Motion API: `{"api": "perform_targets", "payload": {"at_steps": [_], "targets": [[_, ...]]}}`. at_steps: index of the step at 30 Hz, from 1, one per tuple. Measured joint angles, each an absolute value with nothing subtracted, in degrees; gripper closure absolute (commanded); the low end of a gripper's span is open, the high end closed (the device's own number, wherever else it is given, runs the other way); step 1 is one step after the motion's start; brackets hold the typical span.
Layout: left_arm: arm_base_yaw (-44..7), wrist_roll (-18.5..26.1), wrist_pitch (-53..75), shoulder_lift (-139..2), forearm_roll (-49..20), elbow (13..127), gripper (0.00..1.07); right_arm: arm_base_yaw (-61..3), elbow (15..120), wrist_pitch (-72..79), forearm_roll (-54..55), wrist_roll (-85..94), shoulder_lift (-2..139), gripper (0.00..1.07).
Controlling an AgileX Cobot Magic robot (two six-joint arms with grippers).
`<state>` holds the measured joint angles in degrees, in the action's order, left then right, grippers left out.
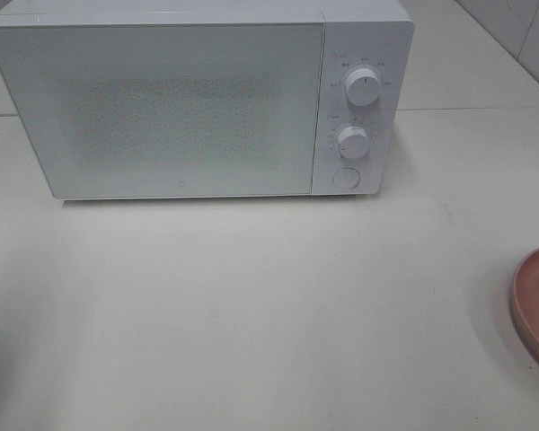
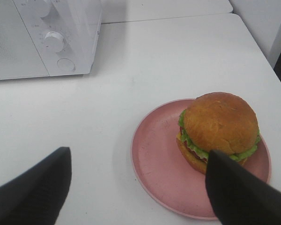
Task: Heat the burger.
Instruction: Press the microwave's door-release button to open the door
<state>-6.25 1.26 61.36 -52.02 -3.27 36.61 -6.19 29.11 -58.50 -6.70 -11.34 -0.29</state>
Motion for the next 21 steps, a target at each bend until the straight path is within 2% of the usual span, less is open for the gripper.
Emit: {"api": "perform_targets", "payload": {"at_steps": [6,16,21], "targets": [[-6.2,1.4,60.7,-41.7,-2.8,29.5,0.08,-6.2,29.1,-58.5,-6.7,-11.3,-0.3,0.34],[-6.2,1.4,60.2,-26.7,-1.8,29.3,0.08,-6.2,29.1,-58.5,-6.7,-11.3,-0.3,0.34],[-6.2,1.4,59.9,-16.0,-3.8,29.3,0.08,-6.2,29.1,-58.5,-6.7,-11.3,-0.3,0.34]]}}
